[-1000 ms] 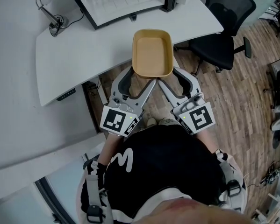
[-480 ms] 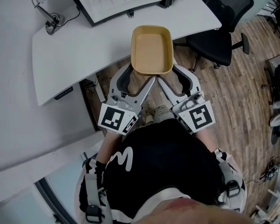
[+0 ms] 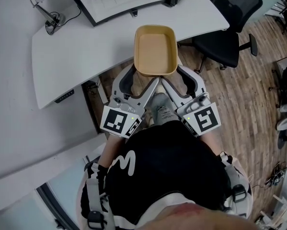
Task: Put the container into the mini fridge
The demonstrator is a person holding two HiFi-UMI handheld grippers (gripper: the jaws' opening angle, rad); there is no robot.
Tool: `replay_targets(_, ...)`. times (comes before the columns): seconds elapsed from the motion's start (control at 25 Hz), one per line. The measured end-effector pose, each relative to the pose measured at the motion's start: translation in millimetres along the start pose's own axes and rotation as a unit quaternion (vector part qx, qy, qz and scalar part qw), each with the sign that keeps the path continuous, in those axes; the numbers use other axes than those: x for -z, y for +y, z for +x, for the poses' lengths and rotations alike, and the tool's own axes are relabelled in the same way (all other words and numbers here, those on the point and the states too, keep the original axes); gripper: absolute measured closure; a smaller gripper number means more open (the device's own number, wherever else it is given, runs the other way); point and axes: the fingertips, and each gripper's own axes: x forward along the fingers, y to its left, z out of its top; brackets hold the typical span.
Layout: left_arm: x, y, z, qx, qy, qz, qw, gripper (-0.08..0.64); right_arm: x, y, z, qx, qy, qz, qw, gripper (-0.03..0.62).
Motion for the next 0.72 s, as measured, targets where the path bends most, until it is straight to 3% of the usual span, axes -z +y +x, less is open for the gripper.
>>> replay_targets(0.28, 2, 22, 25, -0.01, 0.002, 0.008, 0.9999, 0.264, 0, -22, 27, -0.014, -0.013, -0.002, 1.0, 0.388)
replay_targets(0.72, 11, 65, 71, -0.024, 0.006, 0.003, 0.9997, 0.264, 16, -65, 74, -0.023, 0.012, 0.004, 1.0, 0.388)
